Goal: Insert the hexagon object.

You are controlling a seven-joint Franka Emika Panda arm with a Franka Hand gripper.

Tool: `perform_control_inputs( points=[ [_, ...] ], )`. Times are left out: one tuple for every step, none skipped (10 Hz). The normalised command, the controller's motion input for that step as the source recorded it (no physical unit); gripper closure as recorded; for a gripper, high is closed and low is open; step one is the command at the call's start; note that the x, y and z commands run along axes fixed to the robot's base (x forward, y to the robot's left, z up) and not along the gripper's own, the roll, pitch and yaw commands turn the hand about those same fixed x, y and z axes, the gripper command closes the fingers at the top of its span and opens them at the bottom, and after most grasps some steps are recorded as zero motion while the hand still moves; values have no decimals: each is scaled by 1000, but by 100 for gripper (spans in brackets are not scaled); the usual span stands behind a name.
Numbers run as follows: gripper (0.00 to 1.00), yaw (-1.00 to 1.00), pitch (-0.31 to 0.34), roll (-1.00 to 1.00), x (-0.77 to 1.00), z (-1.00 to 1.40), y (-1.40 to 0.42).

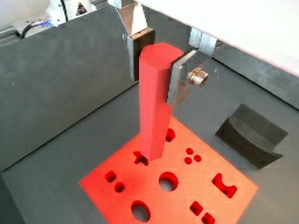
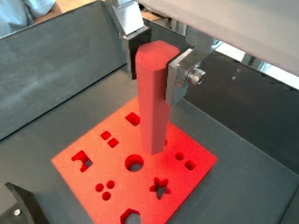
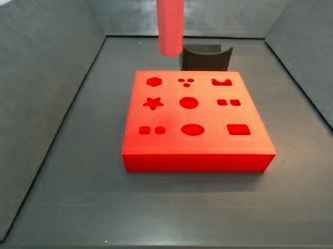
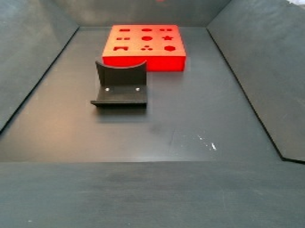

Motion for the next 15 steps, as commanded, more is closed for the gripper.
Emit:
perform_control_inputs(
  points=[
    [100, 0, 0, 77, 0, -217, 231],
    [100, 0, 0, 51, 0, -291, 466],
    [100, 0, 0, 53, 0, -291, 637],
    [100, 0, 0, 70, 3, -234, 714],
    [100, 103, 0, 0, 23, -206, 869],
    [100, 157, 0, -9, 103, -180, 826],
    [100, 109, 0, -89, 203, -269, 737],
    [100, 134, 0, -177, 214, -371, 677],
    [100, 431, -23, -117, 89, -306, 177],
    [100, 889, -67, 0, 6, -251, -151],
    [100, 929, -49, 0, 46, -206, -149],
    [100, 529, 0, 24, 137, -109, -371],
    [100, 746, -37, 101, 57, -274, -223],
    [100, 834, -56, 63, 20, -231, -197],
    [100, 437, -37, 63, -23, -83, -89]
  ],
)
